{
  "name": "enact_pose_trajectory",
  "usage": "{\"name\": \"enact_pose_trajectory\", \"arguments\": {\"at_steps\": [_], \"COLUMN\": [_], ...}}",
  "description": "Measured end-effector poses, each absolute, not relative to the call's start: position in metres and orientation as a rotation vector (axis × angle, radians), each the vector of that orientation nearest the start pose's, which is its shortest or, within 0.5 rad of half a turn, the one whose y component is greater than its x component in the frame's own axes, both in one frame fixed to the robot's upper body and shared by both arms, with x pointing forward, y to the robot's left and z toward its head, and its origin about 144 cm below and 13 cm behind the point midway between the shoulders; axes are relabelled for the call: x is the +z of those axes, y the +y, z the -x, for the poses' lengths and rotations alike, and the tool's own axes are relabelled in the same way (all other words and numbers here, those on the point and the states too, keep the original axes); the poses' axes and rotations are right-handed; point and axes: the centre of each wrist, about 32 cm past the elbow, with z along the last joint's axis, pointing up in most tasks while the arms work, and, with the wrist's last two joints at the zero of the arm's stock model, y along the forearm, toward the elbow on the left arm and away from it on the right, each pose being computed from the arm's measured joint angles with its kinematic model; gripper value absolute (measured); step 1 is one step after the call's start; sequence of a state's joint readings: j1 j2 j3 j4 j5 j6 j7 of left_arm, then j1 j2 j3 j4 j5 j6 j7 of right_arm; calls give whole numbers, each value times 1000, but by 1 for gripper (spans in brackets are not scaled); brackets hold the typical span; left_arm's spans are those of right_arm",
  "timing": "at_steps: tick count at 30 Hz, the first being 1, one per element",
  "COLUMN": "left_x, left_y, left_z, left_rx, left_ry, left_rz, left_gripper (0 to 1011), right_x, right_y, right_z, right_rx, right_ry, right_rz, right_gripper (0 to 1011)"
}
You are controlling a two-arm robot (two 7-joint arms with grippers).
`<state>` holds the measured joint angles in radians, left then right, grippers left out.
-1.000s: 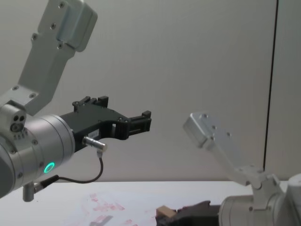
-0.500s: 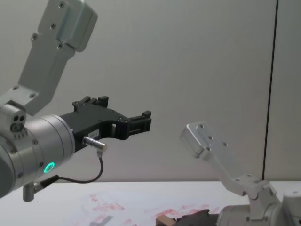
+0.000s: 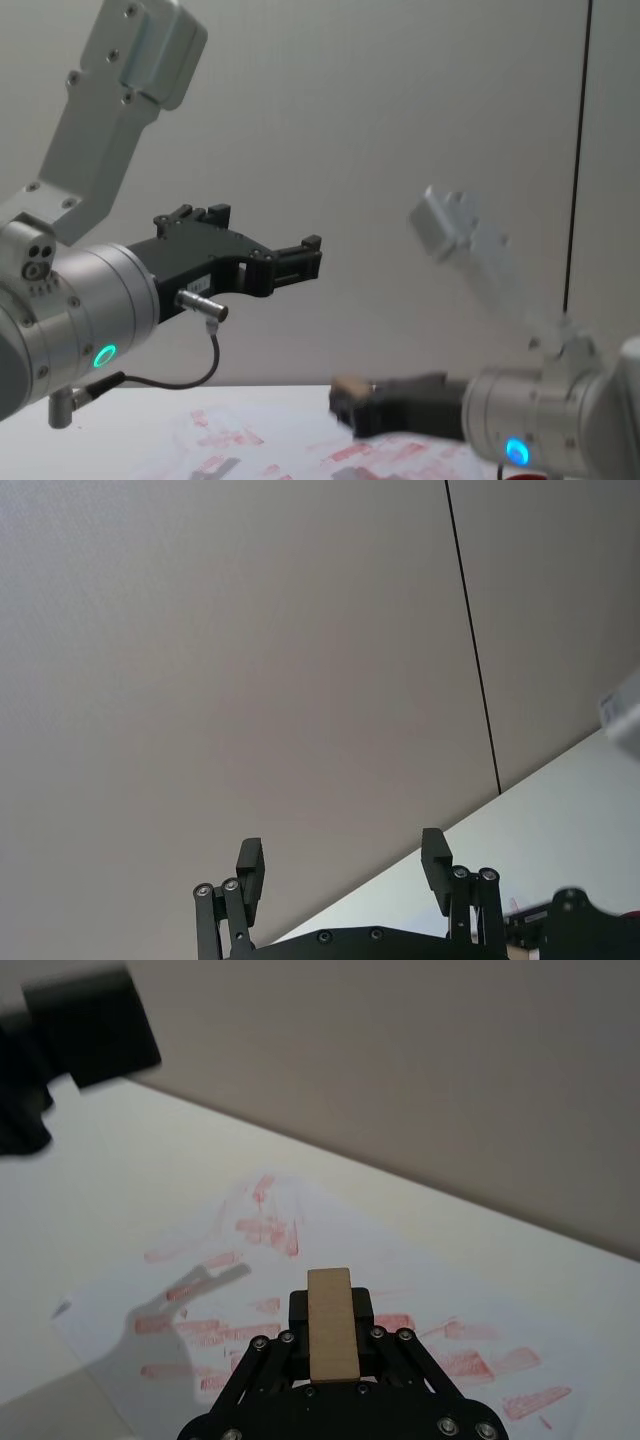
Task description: Use the one hand to pick up the stamp and affix it onto the A4 paper.
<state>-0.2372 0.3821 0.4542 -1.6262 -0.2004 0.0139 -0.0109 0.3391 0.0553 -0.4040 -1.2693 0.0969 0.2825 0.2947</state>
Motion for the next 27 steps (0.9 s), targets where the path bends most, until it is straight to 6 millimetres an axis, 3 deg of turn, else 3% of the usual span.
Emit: {"name": "enact_pose_trajectory", "arguments": {"at_steps": [6, 12, 27], "left_x": [1204, 1204, 1204], "left_y": [198, 198, 198], "left_z": [-492, -492, -492], "left_rx": [1124, 1124, 1124], "left_ry": [-268, -268, -268], "left_rz": [-61, -61, -61], "left_gripper": [1002, 1001, 1001], "right_x": [1175, 1186, 1187], "right_y": [-137, -161, -213], "right_z": [-531, -523, -494], "right_rx": [-952, -1006, -1106], "right_ry": [132, 131, 154], "right_rz": [196, 159, 225], "right_gripper": [221, 220, 220]}}
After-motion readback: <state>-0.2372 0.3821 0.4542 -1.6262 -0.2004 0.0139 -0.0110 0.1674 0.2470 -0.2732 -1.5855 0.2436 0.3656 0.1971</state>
